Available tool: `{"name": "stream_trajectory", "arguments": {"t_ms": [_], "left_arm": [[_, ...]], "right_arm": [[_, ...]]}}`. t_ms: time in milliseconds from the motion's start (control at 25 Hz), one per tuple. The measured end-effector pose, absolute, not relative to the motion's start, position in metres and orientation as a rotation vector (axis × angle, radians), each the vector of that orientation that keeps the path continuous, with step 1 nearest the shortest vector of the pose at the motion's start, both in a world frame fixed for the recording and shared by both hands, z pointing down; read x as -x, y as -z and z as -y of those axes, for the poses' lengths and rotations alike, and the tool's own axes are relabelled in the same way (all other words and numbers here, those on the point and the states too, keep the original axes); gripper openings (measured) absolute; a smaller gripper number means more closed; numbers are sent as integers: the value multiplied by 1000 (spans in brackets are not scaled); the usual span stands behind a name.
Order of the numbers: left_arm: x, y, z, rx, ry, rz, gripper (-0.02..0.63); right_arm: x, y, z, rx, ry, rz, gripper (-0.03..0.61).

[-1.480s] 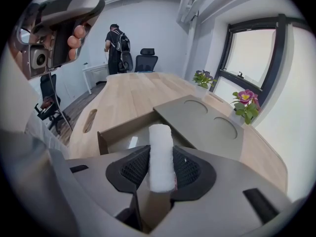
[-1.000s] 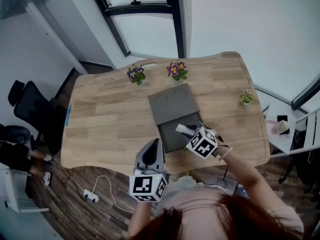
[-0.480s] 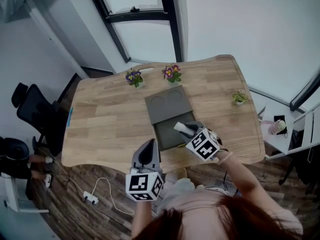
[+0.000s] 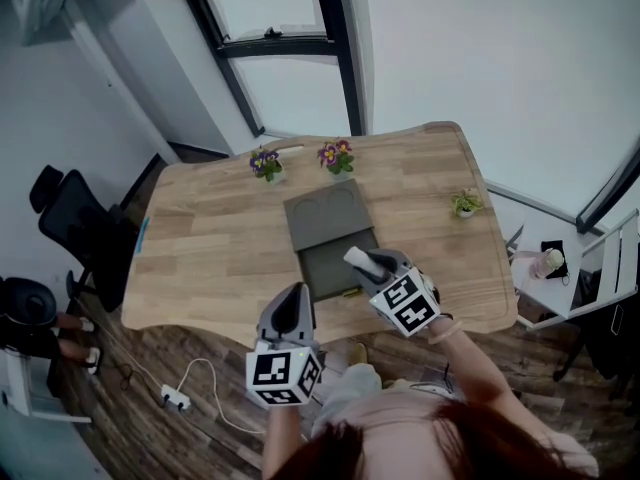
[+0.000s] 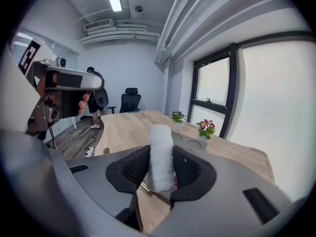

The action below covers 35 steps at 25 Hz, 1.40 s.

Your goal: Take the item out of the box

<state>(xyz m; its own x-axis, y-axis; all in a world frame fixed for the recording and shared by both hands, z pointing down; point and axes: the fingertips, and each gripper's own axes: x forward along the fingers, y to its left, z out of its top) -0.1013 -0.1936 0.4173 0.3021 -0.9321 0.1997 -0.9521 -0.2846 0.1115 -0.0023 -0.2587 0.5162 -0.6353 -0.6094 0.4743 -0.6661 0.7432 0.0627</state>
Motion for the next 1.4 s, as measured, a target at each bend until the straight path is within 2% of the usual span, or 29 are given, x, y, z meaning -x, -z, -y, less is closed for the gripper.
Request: {"name": "stream_trajectory", "arguments": {"t_ms": [1400], "left_arm": [[42, -395, 89, -2268, -138, 1903, 3]], "right_arm": [[-94, -423, 142, -1239, -67, 2778, 130]]}}
